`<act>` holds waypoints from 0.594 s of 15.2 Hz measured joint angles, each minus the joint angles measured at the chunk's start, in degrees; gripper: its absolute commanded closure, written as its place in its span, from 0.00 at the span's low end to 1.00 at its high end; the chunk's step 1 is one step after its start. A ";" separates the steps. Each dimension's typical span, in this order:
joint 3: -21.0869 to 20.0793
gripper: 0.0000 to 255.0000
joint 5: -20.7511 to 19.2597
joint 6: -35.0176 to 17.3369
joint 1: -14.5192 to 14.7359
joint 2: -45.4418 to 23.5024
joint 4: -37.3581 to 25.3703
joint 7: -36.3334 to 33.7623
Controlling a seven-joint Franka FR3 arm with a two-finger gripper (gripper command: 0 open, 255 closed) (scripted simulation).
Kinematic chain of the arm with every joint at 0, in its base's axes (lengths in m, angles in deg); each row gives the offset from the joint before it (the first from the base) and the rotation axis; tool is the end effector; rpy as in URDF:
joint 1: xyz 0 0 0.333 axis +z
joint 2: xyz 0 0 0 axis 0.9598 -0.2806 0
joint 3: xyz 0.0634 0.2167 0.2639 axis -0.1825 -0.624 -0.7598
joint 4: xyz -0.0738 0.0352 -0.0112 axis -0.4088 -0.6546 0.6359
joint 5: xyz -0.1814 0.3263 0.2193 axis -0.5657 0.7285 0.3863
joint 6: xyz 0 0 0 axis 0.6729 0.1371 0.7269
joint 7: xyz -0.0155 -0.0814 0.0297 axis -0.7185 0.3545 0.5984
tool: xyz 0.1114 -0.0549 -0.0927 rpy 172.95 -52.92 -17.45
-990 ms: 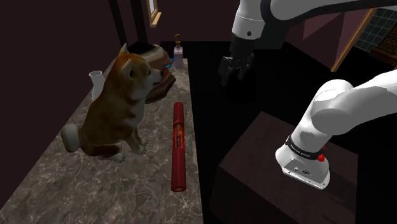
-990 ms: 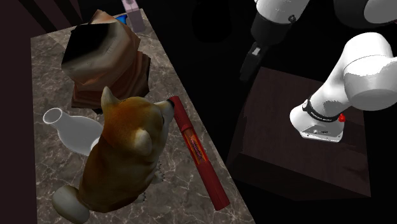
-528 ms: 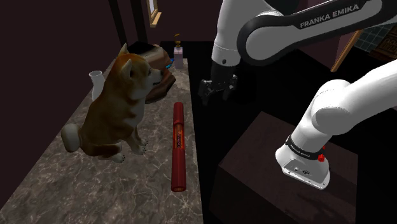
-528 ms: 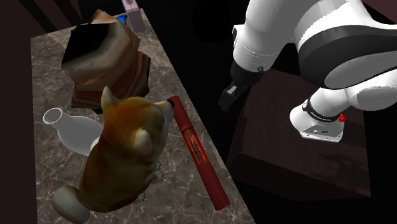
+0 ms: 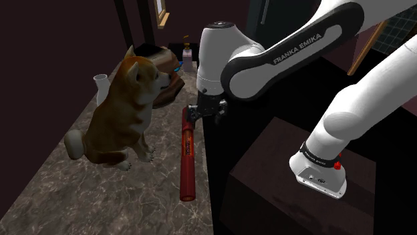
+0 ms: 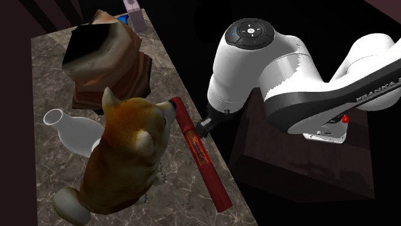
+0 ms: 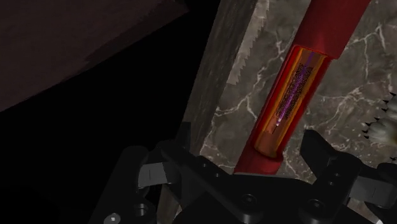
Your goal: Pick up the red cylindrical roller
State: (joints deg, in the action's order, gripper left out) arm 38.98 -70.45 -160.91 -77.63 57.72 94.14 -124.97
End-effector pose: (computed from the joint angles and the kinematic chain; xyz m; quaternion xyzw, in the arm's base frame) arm 0.3893 0.2736 0.3274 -0.9655 0.2567 -0.0329 0.0273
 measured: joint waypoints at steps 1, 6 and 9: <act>-2.01 0.00 -1.93 -1.59 -1.16 -2.94 -1.29 -3.34; -8.06 0.00 -17.58 -7.14 -5.33 -18.08 -7.46 -22.68; -7.42 0.00 -23.86 -8.97 -4.63 -22.96 -8.78 -28.60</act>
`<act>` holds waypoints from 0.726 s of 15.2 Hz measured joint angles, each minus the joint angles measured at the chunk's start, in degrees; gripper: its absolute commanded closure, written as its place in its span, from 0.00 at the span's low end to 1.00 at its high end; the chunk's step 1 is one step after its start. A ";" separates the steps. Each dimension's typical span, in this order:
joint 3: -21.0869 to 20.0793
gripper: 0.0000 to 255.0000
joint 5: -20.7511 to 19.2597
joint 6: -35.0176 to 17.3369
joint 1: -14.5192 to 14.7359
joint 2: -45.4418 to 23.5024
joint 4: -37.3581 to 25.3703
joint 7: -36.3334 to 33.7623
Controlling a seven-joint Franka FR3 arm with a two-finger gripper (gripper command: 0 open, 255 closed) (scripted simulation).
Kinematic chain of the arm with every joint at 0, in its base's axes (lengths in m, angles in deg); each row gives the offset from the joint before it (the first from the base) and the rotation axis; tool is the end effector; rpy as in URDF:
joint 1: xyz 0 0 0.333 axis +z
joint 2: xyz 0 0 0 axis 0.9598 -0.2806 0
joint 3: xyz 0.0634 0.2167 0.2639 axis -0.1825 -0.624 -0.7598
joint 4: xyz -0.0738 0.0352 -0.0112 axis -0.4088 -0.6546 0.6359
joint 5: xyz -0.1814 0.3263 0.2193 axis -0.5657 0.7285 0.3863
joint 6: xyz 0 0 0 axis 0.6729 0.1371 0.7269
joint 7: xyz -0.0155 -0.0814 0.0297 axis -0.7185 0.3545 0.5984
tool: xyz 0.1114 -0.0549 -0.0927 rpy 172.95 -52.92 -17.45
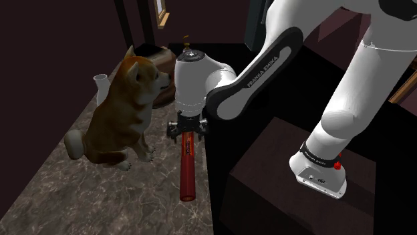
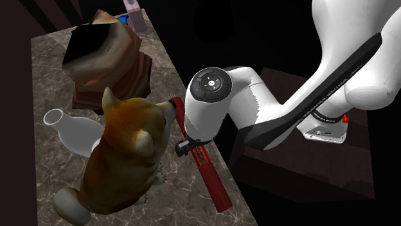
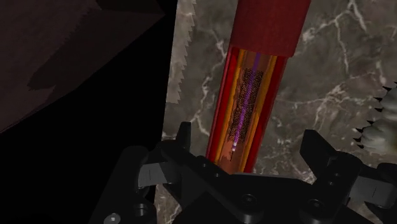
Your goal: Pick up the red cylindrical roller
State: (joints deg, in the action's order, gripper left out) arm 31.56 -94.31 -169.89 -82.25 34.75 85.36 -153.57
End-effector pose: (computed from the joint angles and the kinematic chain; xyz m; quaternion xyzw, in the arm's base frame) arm 0.4312 0.3356 0.2580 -0.9450 0.3242 -0.0348 0.0261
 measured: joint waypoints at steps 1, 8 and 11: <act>0.37 0.00 -1.38 -0.60 0.26 -1.06 -0.07 -1.06; 2.46 1.00 -7.15 -3.61 1.88 -5.15 0.32 -5.36; 2.51 1.00 -7.29 -3.66 1.93 -5.20 0.30 -5.50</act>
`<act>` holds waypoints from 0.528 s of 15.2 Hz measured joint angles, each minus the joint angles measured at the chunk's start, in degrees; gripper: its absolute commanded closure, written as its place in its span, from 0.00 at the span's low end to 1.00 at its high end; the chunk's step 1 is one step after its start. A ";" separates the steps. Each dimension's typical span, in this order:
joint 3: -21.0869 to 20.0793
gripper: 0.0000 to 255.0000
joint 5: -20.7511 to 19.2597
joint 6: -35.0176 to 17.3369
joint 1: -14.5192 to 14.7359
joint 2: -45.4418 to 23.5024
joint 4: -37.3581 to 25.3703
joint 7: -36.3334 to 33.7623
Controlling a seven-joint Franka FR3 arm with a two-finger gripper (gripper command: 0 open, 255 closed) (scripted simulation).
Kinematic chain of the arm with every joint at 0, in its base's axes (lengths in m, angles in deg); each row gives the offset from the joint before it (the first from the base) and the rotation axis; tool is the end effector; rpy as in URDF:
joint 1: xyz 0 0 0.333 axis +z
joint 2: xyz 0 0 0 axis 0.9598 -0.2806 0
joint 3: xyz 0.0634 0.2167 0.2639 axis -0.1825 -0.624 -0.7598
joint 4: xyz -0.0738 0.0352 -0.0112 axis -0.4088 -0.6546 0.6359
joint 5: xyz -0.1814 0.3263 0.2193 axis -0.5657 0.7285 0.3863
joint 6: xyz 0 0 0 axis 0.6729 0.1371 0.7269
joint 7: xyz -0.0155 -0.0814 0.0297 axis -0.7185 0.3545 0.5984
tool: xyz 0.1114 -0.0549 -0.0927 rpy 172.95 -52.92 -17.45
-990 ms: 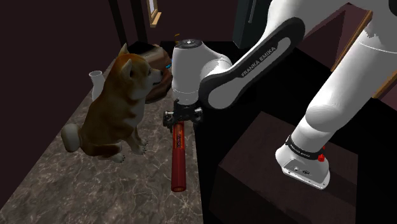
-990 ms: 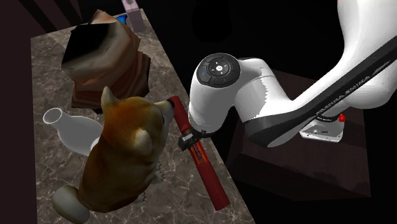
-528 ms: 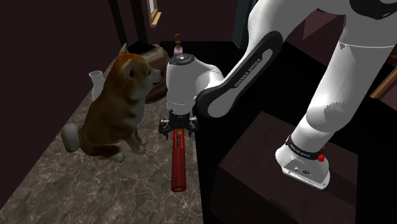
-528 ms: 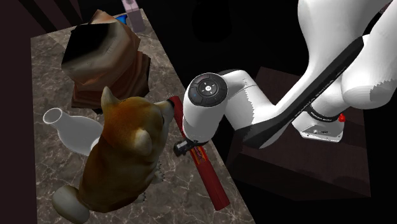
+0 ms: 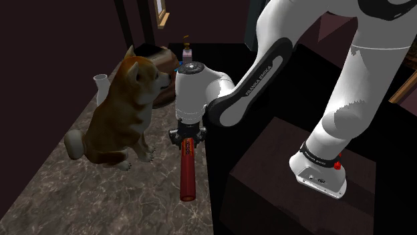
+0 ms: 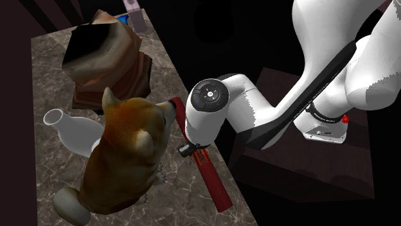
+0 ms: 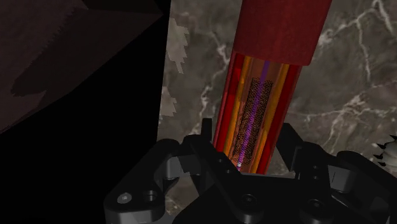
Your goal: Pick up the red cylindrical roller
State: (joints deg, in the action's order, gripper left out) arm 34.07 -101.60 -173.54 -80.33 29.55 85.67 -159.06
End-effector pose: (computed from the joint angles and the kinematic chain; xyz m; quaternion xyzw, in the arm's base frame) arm 0.4318 0.3364 0.2248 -0.9444 0.3257 -0.0354 0.0265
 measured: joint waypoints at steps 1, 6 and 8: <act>0.01 1.00 -0.02 0.00 0.01 -0.01 -0.01 -0.02; -0.25 1.00 0.55 0.29 -0.21 0.36 -0.02 0.42; -1.06 1.00 2.30 1.24 -0.73 1.61 -0.14 1.62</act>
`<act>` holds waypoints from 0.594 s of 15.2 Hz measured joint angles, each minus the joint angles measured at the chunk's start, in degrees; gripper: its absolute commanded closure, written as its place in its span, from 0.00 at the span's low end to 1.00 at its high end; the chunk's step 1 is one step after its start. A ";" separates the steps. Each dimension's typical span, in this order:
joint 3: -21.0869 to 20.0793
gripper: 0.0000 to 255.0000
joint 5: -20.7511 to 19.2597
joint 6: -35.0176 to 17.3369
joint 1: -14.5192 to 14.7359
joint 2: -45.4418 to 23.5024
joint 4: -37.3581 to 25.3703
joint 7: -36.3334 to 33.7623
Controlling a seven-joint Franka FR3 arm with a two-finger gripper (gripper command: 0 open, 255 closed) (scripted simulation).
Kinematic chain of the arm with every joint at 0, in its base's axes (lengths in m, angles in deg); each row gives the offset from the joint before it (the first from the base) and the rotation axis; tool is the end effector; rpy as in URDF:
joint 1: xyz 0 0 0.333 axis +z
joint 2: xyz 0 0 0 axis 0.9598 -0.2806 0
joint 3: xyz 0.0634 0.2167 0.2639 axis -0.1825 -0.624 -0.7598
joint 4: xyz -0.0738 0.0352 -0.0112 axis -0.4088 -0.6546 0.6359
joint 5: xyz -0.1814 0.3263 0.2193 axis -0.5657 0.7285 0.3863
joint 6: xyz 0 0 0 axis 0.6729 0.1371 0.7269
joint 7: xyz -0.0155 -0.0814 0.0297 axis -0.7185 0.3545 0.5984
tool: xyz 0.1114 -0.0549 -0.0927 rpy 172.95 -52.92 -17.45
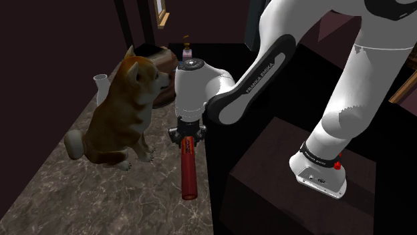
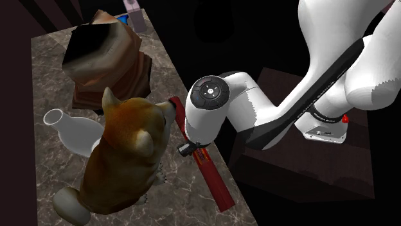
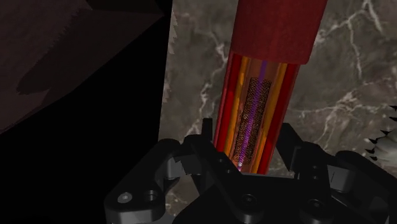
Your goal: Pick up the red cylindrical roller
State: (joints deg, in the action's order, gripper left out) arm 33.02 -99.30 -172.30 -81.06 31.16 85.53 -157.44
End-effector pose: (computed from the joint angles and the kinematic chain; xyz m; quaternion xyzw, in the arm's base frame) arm 0.4315 0.3371 0.2358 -0.9445 0.3255 -0.0351 0.0261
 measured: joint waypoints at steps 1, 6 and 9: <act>-0.45 1.00 1.24 0.71 -0.47 0.86 -0.19 1.04; -2.10 1.00 6.82 3.80 -1.75 5.00 -0.69 5.10; -2.63 1.00 9.92 5.86 -2.07 7.47 -1.20 7.24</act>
State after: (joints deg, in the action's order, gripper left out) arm 30.38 -89.37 -166.44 -83.12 38.62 84.32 -150.20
